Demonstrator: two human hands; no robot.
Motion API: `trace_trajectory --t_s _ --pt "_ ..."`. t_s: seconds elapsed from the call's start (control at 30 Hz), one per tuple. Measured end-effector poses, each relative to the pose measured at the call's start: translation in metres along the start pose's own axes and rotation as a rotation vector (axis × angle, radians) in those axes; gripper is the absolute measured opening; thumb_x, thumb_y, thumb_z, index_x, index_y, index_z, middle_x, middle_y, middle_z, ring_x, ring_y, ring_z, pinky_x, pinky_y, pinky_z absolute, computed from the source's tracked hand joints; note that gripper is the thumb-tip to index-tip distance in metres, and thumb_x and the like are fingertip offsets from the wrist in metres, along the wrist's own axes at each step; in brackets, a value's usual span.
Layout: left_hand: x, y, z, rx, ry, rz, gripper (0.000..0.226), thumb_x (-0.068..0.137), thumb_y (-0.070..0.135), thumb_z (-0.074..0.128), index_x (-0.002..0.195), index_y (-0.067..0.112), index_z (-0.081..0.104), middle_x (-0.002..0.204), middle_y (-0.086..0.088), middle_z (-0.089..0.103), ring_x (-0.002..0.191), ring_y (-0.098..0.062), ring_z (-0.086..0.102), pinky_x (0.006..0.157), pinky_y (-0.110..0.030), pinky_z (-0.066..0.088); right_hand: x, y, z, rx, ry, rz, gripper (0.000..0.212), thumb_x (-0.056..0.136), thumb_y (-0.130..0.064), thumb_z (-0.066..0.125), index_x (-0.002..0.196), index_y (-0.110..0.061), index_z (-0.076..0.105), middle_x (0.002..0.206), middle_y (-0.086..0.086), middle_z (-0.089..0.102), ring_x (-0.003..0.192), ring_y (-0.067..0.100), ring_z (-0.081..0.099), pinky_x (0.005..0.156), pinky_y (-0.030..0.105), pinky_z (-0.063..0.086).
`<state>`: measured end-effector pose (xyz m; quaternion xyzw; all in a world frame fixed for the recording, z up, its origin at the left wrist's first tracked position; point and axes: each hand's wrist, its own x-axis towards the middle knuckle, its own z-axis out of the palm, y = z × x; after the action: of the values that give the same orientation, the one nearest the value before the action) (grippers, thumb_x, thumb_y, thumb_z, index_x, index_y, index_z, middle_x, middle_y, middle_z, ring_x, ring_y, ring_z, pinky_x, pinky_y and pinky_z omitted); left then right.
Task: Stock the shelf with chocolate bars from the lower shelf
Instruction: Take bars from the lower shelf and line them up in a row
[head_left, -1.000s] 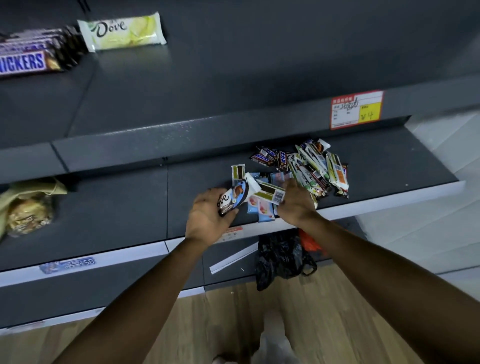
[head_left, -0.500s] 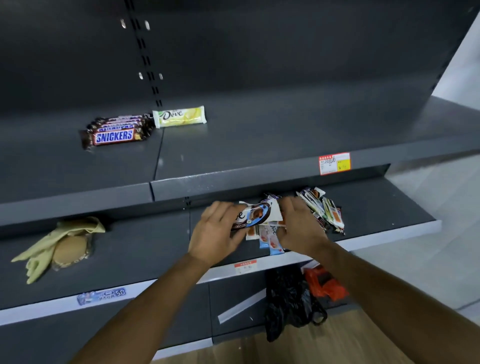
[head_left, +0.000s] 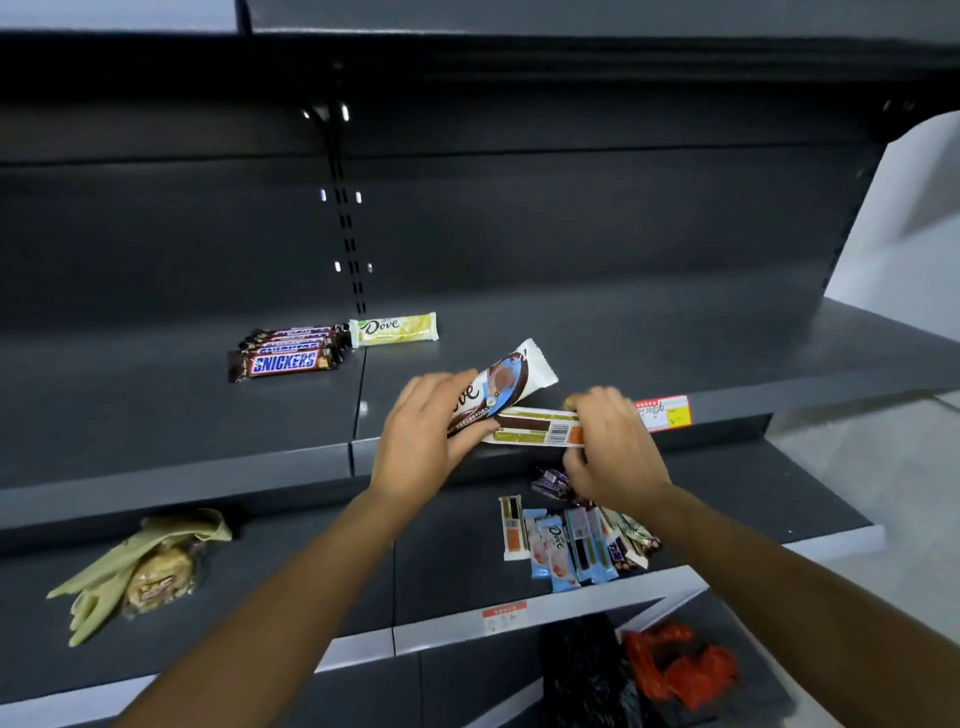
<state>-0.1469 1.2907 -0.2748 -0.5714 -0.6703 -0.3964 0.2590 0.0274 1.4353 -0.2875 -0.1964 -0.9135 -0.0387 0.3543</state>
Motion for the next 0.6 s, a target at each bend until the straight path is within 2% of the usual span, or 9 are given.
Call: trace_trajectory --t_s 0.13,0.2,0.3,0.43,0.6 --pt "0.022 -0.009 0.006 -0.009 0.03 0.009 0.048 0.077 0.034 0.074 0.116 0.008 0.063 0.101 -0.005 0.057 0.089 -0.019 0.057 0.077 -0.03 0.05 0.026 0.025 0.001 -0.042 0.061 -0.001 0.035 0.063 -0.012 0.055 0.098 -0.012 0.049 0.086 0.004 0.051 0.078 0.023 0.046 0.071 0.032 0.035" --pt "0.036 -0.018 0.014 0.022 0.026 0.009 0.048 0.074 0.027 0.078 0.115 0.007 0.063 0.1 -0.006 0.057 0.089 -0.021 0.058 0.075 -0.034 0.052 0.04 0.041 0.005 -0.059 0.076 0.016 0.037 0.062 -0.011 0.054 0.099 -0.011 0.049 0.087 0.006 0.051 0.079 0.025 0.047 0.071 0.036 0.038" --pt "0.058 -0.033 0.032 0.063 0.027 -0.021 0.047 0.073 0.029 0.074 0.114 0.009 0.064 0.1 -0.005 0.058 0.092 -0.022 0.057 0.08 -0.036 0.05 0.064 0.07 0.015 -0.085 0.088 0.057 0.04 0.06 -0.009 0.058 0.099 -0.009 0.051 0.087 0.007 0.053 0.079 0.029 0.05 0.071 0.038 0.041" --pt "0.082 -0.05 0.061 0.129 -0.01 -0.095 0.045 0.069 0.028 0.067 0.111 0.012 0.064 0.104 -0.002 0.06 0.1 -0.023 0.056 0.09 -0.035 0.045 0.097 0.103 0.033 -0.104 0.055 0.189 0.038 0.059 -0.004 0.062 0.096 -0.009 0.053 0.087 0.008 0.052 0.08 0.03 0.049 0.071 0.037 0.037" --pt "0.106 -0.071 0.1 0.21 -0.066 -0.187 0.044 0.069 0.018 0.078 0.111 0.013 0.064 0.103 -0.001 0.062 0.101 -0.025 0.055 0.094 -0.035 0.043 0.131 0.131 0.059 -0.07 0.04 0.221 0.036 0.062 -0.003 0.059 0.098 -0.008 0.052 0.089 0.007 0.052 0.081 0.027 0.049 0.07 0.035 0.034"
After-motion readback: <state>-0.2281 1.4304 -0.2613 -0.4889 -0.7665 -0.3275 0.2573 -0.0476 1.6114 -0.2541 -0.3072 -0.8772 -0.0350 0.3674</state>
